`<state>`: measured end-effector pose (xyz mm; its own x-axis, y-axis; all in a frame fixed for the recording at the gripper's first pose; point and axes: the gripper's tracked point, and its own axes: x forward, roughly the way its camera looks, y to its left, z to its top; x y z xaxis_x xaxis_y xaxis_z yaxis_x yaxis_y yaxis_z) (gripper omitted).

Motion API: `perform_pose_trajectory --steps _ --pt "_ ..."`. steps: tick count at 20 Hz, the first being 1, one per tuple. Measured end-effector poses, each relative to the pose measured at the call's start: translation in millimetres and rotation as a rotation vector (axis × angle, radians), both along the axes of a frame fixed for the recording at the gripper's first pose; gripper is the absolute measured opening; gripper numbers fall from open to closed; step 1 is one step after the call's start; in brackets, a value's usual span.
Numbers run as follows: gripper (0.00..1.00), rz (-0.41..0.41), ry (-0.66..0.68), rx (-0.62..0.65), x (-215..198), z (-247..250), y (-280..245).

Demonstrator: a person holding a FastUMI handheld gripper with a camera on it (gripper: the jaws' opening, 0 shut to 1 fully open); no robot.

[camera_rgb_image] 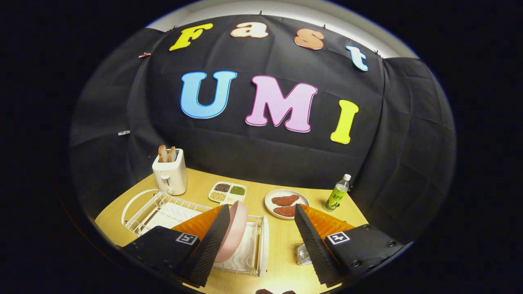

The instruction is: Take the plate from the dish rack, then take the spoon from the basket and place it into the plate.

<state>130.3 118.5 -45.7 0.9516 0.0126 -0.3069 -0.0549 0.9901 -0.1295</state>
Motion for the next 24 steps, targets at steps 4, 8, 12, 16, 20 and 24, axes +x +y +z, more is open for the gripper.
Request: perform_pose_trajectory --steps 4,8,12,16,20,24 --pt "0.97 -0.039 0.135 -0.035 18.8 -44.7 10.3" --pt "0.81 -0.112 0.256 -0.022 30.9 -83.2 6.4" --pt "0.52 -0.168 0.349 0.064 34.2 -105.6 10.8" --pt "0.34 -0.189 0.400 0.119 32.3 -116.4 21.0" --pt "0.28 -0.216 0.369 0.090 30.2 -110.1 27.6" --pt "0.27 -0.208 0.269 0.004 25.8 -90.8 42.8"
